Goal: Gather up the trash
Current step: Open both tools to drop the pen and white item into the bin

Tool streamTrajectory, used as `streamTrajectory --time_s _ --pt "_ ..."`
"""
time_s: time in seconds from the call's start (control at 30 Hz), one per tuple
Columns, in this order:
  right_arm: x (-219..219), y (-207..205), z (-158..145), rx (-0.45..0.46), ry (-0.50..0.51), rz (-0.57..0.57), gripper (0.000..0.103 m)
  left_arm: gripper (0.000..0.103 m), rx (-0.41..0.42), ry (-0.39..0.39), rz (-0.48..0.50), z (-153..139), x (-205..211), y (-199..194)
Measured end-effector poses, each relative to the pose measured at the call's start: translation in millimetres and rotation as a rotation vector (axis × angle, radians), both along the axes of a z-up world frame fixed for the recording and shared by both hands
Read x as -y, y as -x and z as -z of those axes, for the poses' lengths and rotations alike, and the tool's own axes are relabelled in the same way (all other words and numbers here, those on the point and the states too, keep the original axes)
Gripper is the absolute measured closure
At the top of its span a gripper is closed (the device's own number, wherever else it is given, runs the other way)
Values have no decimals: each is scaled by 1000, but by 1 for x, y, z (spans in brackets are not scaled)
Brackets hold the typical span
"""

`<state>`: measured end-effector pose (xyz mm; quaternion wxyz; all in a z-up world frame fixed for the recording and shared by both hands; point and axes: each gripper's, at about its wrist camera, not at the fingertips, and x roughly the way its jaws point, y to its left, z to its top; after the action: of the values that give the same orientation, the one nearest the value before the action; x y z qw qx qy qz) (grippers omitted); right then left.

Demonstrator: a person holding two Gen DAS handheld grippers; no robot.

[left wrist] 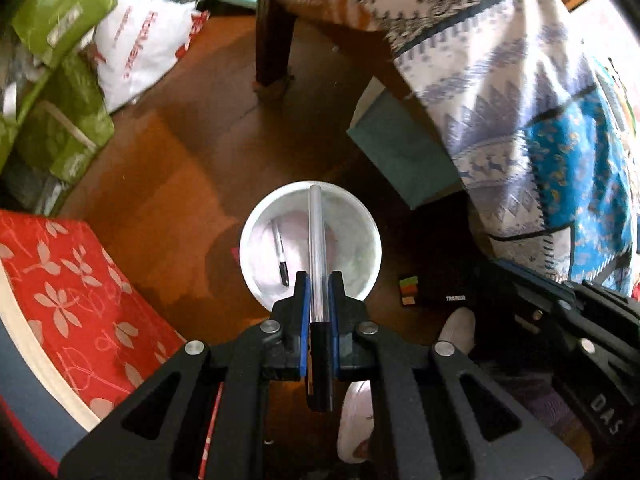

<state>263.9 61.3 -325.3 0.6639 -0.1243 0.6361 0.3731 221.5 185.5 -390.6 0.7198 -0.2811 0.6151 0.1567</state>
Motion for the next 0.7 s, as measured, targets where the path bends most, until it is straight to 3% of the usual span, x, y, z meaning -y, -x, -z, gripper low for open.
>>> streamTrajectory --time_s 0.27,0.53,0.7 --pt "4 -6 12 -78 -10 8 98 93 -25 45 -33 15 -9 3" --pt "-1 3 7 -8 64 -49 97 89 -20 7 -7 1 -3 9" --pt "6 10 -13 60 53 -73 97 78 26 -20 -11 -24 0 16"
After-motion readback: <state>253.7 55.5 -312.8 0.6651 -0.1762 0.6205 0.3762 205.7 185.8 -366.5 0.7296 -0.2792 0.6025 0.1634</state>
